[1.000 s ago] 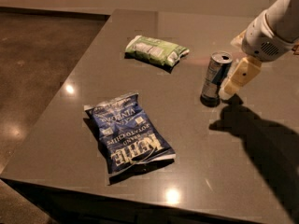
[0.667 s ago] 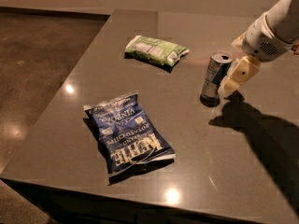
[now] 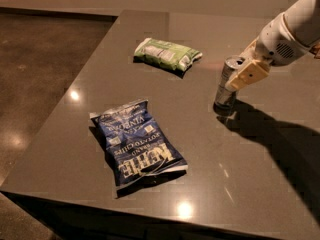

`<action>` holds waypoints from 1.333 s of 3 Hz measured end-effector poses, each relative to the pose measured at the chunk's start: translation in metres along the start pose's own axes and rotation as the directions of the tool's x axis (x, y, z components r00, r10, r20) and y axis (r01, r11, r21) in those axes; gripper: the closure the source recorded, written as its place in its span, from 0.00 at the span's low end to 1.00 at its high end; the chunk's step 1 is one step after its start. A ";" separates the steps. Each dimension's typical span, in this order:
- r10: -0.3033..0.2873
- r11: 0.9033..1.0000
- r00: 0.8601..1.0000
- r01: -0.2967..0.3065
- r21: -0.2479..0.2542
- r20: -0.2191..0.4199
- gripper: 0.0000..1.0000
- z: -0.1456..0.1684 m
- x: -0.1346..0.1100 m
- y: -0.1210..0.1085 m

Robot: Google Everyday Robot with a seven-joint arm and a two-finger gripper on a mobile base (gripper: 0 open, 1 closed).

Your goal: Move redbull can near blue chip bag

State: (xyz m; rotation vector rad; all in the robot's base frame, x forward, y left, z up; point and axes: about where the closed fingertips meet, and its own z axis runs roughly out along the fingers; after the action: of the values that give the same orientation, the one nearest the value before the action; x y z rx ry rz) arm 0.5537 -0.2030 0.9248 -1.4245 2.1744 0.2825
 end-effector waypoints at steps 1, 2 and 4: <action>-0.004 1.000 0.999 0.005 -0.028 0.041 0.64 -0.001 -0.012 0.006; -0.020 0.995 0.994 0.030 -0.094 0.109 0.96 0.000 -0.035 0.036; -0.054 0.980 0.983 0.086 -0.179 0.177 1.00 0.008 -0.060 0.087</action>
Offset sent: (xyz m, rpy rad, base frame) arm -0.0326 0.0582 0.0236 0.1630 0.0282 0.1204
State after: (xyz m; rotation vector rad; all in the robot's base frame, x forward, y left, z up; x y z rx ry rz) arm 0.4968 -0.1147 0.9402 -1.5137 1.9960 0.5744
